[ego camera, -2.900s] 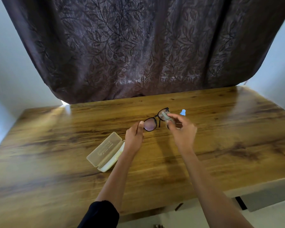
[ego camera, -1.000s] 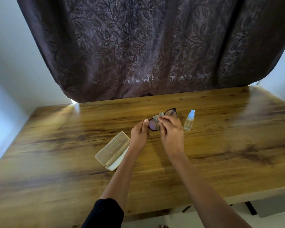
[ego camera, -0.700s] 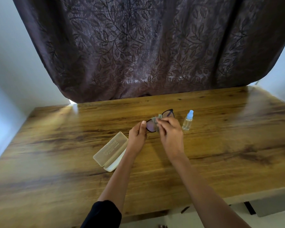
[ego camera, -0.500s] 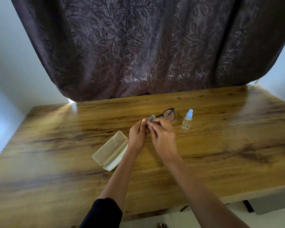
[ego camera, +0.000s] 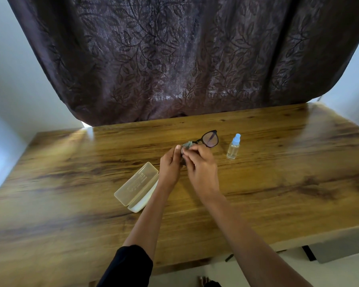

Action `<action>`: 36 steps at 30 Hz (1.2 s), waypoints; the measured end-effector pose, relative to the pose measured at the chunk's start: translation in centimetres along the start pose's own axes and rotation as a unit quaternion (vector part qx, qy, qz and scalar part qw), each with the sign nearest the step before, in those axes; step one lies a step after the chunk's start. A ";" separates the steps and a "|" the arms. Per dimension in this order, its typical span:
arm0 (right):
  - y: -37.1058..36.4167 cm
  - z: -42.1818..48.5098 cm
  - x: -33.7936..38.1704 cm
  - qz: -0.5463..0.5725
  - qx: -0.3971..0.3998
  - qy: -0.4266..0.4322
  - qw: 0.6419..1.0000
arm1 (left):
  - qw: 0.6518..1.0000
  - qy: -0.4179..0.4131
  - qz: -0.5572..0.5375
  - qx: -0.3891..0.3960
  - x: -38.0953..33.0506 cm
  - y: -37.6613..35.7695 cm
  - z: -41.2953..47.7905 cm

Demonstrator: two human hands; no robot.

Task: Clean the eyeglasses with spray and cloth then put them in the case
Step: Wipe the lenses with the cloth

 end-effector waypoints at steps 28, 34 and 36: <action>0.8 0.8 -0.4 -0.007 -0.033 0.015 0.999 | 0.991 0.047 -0.126 0.014 -0.5 0.7 0.2; 1.3 1.3 -1.0 0.001 -0.062 -0.014 0.998 | 0.992 0.043 -0.120 -0.012 -0.4 1.0 0.5; 0.5 0.5 0.2 -0.002 -0.035 0.025 0.999 | 0.992 0.037 -0.124 -0.002 -0.4 1.0 0.5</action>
Point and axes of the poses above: each hand's wrist, its own z-axis towards the middle knuckle, its own y-axis out of the back of the hand, x = y × z, the point moved 4 cm from there along z, towards the middle knuckle, and after that the axes turned 7 degrees about -x, right-handed, at the moved point
